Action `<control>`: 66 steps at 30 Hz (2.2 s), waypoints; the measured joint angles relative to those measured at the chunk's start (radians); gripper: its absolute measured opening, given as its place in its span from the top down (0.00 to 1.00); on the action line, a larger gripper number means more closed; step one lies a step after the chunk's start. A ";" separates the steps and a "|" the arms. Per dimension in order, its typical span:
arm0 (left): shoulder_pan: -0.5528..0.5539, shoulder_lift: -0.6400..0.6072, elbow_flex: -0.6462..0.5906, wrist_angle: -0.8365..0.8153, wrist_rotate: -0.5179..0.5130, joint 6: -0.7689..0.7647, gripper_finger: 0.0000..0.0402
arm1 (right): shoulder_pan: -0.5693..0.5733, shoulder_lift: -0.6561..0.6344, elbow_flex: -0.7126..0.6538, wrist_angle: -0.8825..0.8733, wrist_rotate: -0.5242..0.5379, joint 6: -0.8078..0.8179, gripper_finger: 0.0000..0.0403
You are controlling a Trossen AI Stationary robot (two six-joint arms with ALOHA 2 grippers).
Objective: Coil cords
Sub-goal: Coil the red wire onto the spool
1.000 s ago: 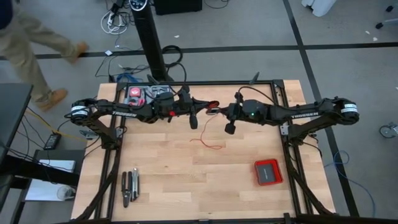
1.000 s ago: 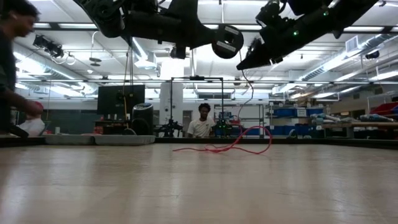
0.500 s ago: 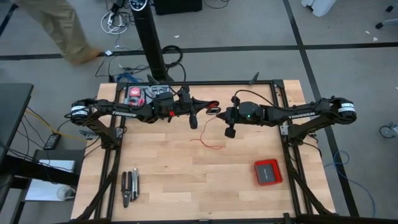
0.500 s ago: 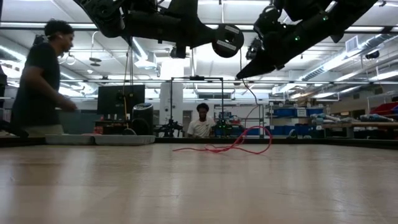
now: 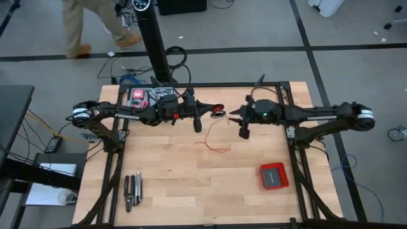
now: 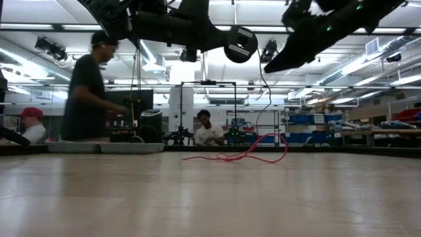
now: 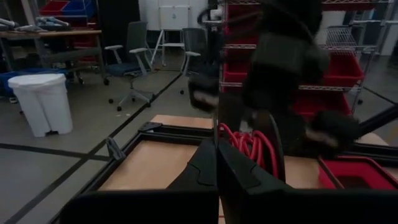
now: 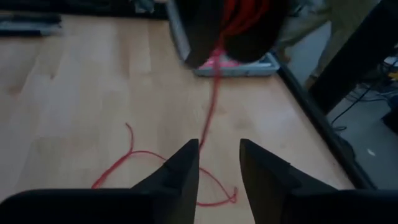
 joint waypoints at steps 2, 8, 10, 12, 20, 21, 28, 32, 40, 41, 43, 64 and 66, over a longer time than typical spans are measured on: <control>0.000 0.000 0.000 0.000 0.017 0.000 1.00 | -0.013 -0.062 0.000 -0.037 -0.001 -0.004 0.72; 0.000 0.000 0.000 0.000 0.074 0.011 1.00 | -0.065 -0.205 0.000 0.065 -0.071 -0.004 0.72; 0.000 0.000 0.000 0.004 0.100 0.033 1.00 | -0.086 -0.216 0.000 0.128 -0.144 0.014 0.72; 0.000 0.000 0.000 0.006 0.125 0.059 1.00 | -0.107 -0.213 0.000 0.171 -0.216 0.039 0.72; 0.000 0.000 0.000 0.006 0.159 0.132 1.00 | -0.127 -0.130 0.000 0.221 -0.312 0.083 0.72; 0.000 0.000 0.000 0.006 0.159 0.132 1.00 | -0.127 -0.119 0.000 0.238 -0.315 0.081 0.72; 0.000 0.000 0.000 0.005 0.162 0.132 1.00 | -0.127 -0.047 0.000 0.335 -0.357 0.086 0.72; 0.000 0.000 0.000 0.005 0.162 0.132 1.00 | -0.127 -0.009 0.012 0.354 -0.359 0.085 0.72; 0.000 0.000 0.000 0.005 0.162 0.132 1.00 | -0.127 0.069 0.084 0.349 -0.392 0.061 0.72; 0.000 0.000 0.000 0.005 0.162 0.132 1.00 | -0.127 0.077 0.087 0.349 -0.392 0.060 0.72; 0.000 0.000 0.000 0.005 0.162 0.132 1.00 | -0.127 0.095 0.090 0.349 -0.392 0.058 0.72; 0.001 0.003 -0.004 -0.014 0.118 0.128 1.00 | -0.127 0.151 0.093 0.313 -0.358 -0.038 0.99; 0.001 0.003 -0.004 -0.019 0.118 0.129 1.00 | -0.127 0.148 0.093 0.311 -0.357 -0.037 0.99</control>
